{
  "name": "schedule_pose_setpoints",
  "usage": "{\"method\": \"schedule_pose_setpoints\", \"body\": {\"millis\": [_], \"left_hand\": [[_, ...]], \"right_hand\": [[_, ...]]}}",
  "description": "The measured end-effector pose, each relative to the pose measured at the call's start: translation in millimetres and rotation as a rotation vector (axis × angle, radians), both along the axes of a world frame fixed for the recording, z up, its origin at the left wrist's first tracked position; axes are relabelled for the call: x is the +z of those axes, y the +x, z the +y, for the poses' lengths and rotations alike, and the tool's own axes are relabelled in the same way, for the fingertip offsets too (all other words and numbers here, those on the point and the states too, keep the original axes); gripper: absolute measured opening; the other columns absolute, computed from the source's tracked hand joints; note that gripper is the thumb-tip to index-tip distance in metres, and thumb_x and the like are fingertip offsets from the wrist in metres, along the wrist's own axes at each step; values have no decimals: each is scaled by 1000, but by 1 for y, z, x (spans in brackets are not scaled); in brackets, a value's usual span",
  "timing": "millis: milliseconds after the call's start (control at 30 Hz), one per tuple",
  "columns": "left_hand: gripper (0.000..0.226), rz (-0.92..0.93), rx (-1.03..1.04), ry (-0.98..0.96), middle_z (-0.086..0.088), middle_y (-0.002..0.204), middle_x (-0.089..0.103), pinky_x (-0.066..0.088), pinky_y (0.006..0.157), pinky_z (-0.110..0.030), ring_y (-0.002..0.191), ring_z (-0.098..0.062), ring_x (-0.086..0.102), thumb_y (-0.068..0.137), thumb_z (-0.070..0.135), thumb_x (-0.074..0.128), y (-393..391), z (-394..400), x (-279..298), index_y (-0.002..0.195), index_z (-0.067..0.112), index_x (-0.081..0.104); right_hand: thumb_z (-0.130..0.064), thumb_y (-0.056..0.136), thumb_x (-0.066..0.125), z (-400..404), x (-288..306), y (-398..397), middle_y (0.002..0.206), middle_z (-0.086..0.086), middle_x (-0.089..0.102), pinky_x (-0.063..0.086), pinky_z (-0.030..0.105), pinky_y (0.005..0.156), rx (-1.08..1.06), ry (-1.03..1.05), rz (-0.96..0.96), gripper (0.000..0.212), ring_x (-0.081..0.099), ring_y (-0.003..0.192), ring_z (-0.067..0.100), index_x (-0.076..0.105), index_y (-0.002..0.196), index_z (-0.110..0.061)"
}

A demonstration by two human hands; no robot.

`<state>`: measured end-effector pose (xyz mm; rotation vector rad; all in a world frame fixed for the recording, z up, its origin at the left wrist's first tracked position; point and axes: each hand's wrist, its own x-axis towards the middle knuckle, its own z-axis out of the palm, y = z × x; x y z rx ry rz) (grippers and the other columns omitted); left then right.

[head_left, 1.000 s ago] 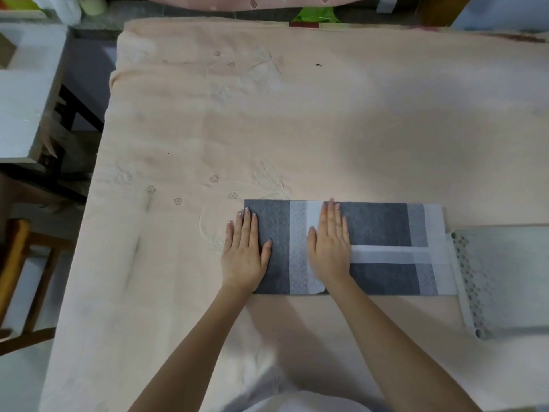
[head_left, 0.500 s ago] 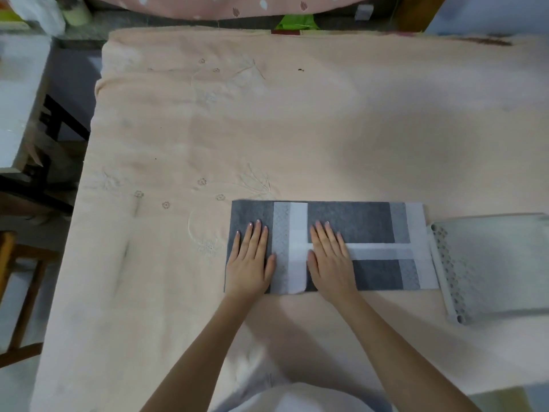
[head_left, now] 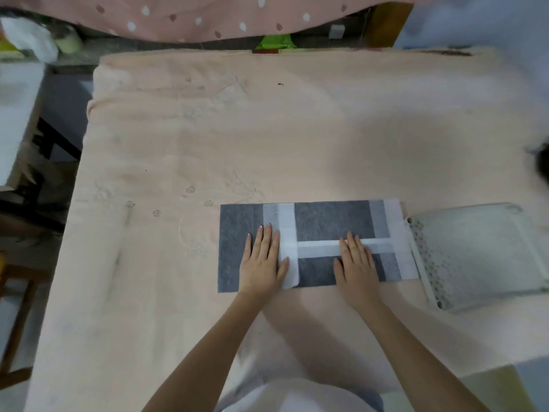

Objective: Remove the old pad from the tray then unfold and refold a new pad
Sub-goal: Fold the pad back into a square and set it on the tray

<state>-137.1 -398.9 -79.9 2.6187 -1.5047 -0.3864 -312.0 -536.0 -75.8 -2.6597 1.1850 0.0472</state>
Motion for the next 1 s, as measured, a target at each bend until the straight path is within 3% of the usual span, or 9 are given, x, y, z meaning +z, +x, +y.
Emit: {"method": "schedule_pose_setpoints", "body": {"millis": [167, 333, 433, 600, 833, 1000], "left_hand": [[73, -18, -110, 7, -12, 157, -9, -16, 116, -42, 145, -28, -9, 96, 54, 22, 11, 0, 6, 151, 12, -1], [75, -119, -631, 98, -19, 156, -11, -17, 113, -51, 144, -36, -12, 94, 42, 36, -30, -10, 20, 150, 13, -3], [67, -112, -639, 232, -21, 157, -4, -6, 114, -57, 143, -42, -6, 98, 31, 36, -53, -20, 23, 150, 10, -1], [87, -217, -696, 341, -21, 156, -6, 11, 113, -60, 142, -44, -1, 88, 24, 59, -51, -30, 32, 150, 11, -1], [57, -284, -750, 313, -18, 157, 0, 18, 112, -53, 145, -35, 3, 100, 7, 29, -36, -30, 33, 149, 4, -1], [51, -276, -831, 231, -7, 159, 11, 13, 116, -39, 146, -23, 7, 102, 10, 27, 10, -17, 33, 150, 13, 13]], "right_hand": [[-31, 98, 42, 7, 2, 1, 156, 10, 22, 7, 38, 119, -14, 0, 18, 56, 16, 146, 23, 27, 147, -8], [-33, 97, 43, 5, 7, 2, 156, 9, 20, 7, 36, 118, -6, 17, 33, 58, 14, 146, 22, 28, 147, -10], [-36, 96, 43, 0, 10, -4, 158, 7, 16, 6, 34, 118, 23, 40, 57, 58, 11, 146, 19, 27, 148, -13], [-41, 96, 42, -13, 18, -15, 160, 3, 7, 6, 35, 117, 120, 125, 97, 63, 4, 147, 16, 21, 150, -17], [-59, 87, 44, -18, 29, -22, 160, 2, 6, 4, 34, 117, 214, 115, 174, 76, 5, 146, 15, 22, 149, -20], [-78, 74, 39, 8, 36, -32, 157, 4, 18, 6, 38, 116, 359, 51, 257, 94, 18, 143, 18, 27, 148, -21]]}}
